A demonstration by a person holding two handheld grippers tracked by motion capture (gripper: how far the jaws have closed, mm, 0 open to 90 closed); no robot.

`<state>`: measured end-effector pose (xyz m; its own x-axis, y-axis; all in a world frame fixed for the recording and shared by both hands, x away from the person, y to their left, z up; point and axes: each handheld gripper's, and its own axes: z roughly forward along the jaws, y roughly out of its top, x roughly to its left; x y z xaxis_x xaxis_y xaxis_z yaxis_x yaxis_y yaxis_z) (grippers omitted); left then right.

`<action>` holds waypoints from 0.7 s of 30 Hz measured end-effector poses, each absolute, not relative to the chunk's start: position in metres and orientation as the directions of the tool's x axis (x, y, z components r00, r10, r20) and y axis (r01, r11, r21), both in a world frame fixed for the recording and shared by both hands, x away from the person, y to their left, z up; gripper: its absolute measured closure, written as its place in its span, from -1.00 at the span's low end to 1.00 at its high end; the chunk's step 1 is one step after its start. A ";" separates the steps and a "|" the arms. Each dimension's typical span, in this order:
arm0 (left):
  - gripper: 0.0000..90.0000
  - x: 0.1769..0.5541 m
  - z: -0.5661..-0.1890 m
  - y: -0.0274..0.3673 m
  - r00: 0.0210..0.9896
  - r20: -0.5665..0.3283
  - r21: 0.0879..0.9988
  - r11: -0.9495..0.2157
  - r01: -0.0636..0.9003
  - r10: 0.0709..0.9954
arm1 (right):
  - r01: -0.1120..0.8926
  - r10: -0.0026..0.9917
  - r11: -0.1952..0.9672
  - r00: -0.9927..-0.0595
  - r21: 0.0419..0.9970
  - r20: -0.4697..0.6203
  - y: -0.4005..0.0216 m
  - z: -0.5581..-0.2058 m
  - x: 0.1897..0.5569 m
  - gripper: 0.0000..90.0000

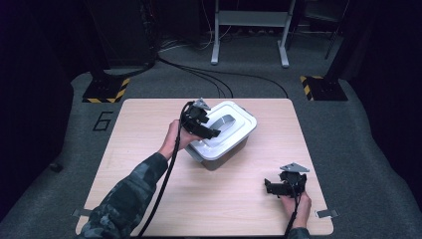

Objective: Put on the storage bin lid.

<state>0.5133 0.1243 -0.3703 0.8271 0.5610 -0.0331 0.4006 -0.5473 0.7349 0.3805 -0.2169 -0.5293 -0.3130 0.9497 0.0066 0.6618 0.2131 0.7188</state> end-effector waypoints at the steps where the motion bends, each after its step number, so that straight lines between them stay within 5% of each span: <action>1: -0.50 0.507 -0.367 0.132 0.824 -0.027 0.743 -0.540 0.396 0.567 | 0.662 0.950 0.213 -0.313 0.719 0.007 -0.217 -0.529 0.381 -0.99; 11: -0.68 0.475 -0.371 0.177 0.791 -0.012 0.779 -0.490 0.391 0.612 | 0.661 0.950 0.214 -0.313 0.719 0.005 -0.217 -0.529 0.380 -0.99; 21: -0.90 0.425 -0.423 0.231 0.717 0.041 0.771 -0.478 0.421 0.696 | 0.660 0.949 0.220 -0.317 0.718 0.000 -0.217 -0.529 0.380 -0.99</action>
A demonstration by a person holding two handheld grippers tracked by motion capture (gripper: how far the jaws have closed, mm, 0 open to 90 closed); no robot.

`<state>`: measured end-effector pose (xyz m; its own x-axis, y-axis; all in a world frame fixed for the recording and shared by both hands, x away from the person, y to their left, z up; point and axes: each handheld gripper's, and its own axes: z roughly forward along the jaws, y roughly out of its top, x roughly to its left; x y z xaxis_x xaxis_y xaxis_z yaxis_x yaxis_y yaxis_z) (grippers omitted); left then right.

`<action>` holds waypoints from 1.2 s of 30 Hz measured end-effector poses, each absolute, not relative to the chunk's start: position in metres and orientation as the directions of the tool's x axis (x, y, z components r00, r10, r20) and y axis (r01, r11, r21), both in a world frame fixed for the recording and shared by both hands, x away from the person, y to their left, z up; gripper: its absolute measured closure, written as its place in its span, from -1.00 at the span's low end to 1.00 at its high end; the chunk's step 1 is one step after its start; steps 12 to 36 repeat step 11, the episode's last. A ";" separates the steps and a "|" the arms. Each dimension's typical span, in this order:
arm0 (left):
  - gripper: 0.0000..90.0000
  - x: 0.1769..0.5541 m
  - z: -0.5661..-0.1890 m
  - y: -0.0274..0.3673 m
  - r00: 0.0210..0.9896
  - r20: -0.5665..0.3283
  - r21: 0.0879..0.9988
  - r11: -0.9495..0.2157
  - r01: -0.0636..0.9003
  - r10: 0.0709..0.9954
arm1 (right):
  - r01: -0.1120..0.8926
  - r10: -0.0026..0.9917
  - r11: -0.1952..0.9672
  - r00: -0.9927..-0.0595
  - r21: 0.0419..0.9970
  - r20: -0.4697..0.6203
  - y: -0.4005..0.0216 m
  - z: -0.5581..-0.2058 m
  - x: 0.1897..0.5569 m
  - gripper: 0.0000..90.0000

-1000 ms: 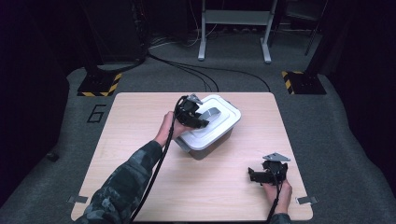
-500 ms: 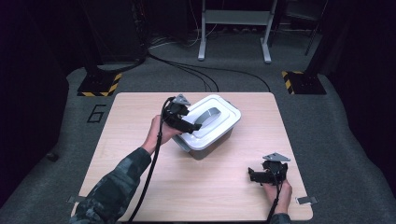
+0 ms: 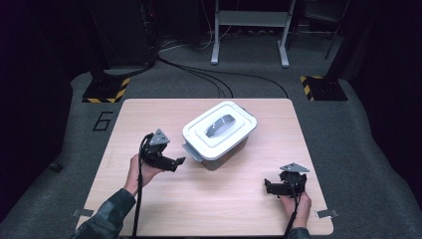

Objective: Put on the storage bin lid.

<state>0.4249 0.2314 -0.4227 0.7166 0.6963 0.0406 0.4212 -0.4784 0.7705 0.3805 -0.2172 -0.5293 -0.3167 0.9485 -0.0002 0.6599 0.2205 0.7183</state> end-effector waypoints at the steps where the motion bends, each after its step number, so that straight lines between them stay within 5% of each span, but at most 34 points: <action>1: -0.90 0.421 -0.432 0.236 0.709 0.044 0.768 -0.478 0.427 0.704 | 0.660 0.949 0.220 -0.317 0.718 0.000 -0.217 -0.529 0.380 -0.99; 10: -1.00 0.390 -0.505 0.263 0.643 0.042 0.694 -0.485 0.532 0.765 | 0.660 0.948 0.223 -0.319 0.717 -0.001 -0.217 -0.529 0.381 -1.00; 36: -1.00 0.390 -0.505 0.263 0.643 0.042 0.694 -0.485 0.532 0.765 | 0.660 0.948 0.223 -0.319 0.717 -0.001 -0.217 -0.529 0.381 -1.00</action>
